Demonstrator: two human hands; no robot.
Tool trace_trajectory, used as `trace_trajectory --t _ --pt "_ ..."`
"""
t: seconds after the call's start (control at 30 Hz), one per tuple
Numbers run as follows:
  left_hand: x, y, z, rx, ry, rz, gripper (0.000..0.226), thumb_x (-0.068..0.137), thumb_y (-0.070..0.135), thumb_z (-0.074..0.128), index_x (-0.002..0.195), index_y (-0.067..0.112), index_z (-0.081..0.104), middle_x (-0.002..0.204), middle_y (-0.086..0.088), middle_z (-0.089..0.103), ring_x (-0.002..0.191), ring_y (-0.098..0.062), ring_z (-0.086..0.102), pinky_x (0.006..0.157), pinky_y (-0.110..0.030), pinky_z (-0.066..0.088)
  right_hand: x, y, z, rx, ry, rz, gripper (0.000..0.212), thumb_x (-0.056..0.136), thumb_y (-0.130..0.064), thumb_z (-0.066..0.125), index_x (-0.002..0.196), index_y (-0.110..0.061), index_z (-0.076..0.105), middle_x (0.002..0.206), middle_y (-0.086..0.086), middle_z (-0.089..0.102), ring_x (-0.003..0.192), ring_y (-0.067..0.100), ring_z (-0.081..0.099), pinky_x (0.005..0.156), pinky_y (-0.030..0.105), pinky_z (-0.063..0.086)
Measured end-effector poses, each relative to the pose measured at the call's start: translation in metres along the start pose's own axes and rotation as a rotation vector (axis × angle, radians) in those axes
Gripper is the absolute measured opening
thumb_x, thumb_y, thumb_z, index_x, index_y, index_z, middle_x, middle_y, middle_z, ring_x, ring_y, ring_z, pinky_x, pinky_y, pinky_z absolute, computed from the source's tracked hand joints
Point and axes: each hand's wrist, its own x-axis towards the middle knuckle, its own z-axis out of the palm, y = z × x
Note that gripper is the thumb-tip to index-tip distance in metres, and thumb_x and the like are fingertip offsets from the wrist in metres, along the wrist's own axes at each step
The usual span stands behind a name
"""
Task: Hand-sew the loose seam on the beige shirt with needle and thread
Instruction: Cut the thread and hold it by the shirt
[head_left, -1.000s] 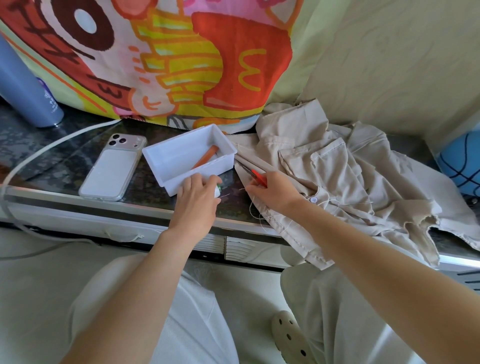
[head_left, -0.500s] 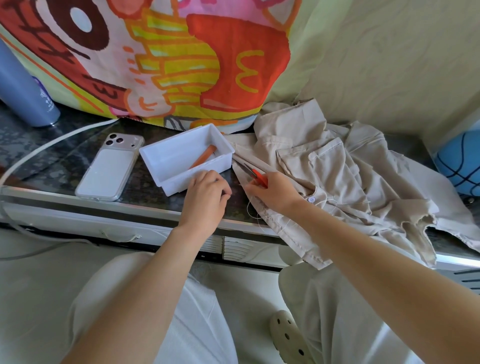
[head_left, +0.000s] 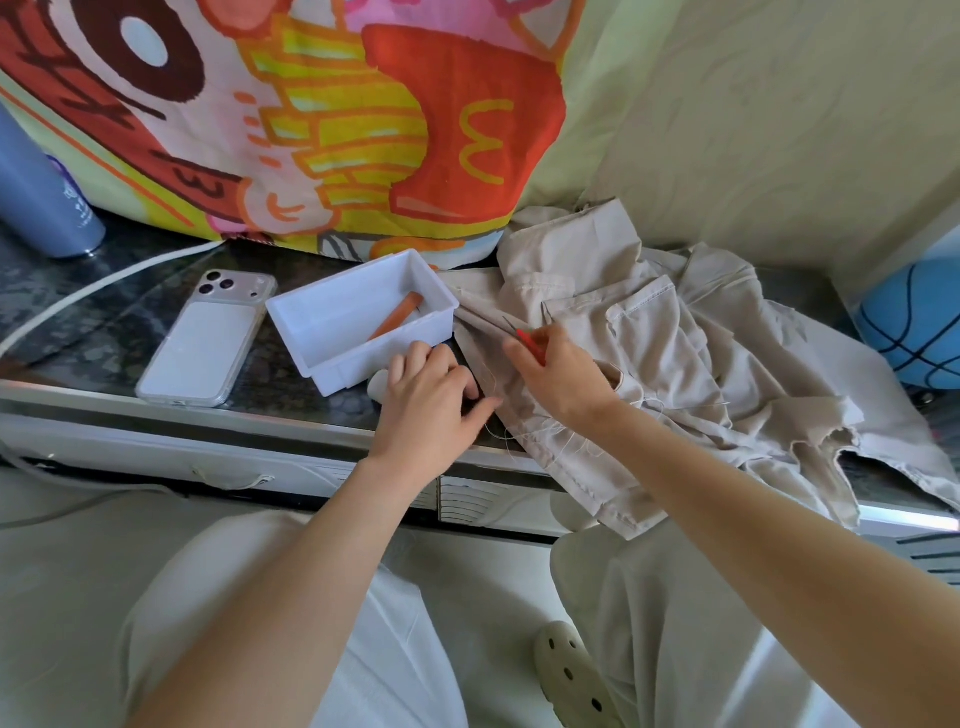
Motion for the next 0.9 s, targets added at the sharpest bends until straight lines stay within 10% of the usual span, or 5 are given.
trace_trajectory --t 0.5,0.63,0.9 --pt "0.002 0.020 -0.001 -0.025 -0.202 -0.172 0.023 0.096 0.035 0.049 0.102 0.025 0.069 0.107 0.002 0.055 0.109 -0.021 0.036 0.089 -0.030 0.021 0.017 0.004 0.002 -0.434 0.036 -0.227 0.044 0.091 -0.024 0.059 0.132 -0.010 0.045 0.126 0.011 0.046 0.120 0.027 0.039 0.103 0.033 0.033" --pt "0.001 0.021 -0.001 0.006 -0.204 -0.176 0.024 0.098 0.034 0.045 0.106 0.023 0.065 0.108 0.001 0.053 0.109 -0.022 0.036 0.089 -0.030 0.021 -0.007 0.003 0.003 -0.140 0.136 -0.177 0.019 0.093 -0.013 0.051 0.109 -0.006 0.059 0.109 0.011 0.061 0.092 0.022 0.057 0.081 0.033 0.049" --pt "-0.005 0.022 -0.009 -0.205 -0.058 -0.170 0.011 0.093 0.023 0.057 0.091 0.015 0.064 0.092 -0.001 0.060 0.104 -0.023 0.040 0.084 -0.029 0.026 -0.019 -0.003 0.014 0.378 -0.234 0.228 0.037 0.095 -0.026 0.052 0.067 -0.004 0.059 0.060 0.006 0.054 0.054 0.015 0.049 0.056 0.025 0.044"
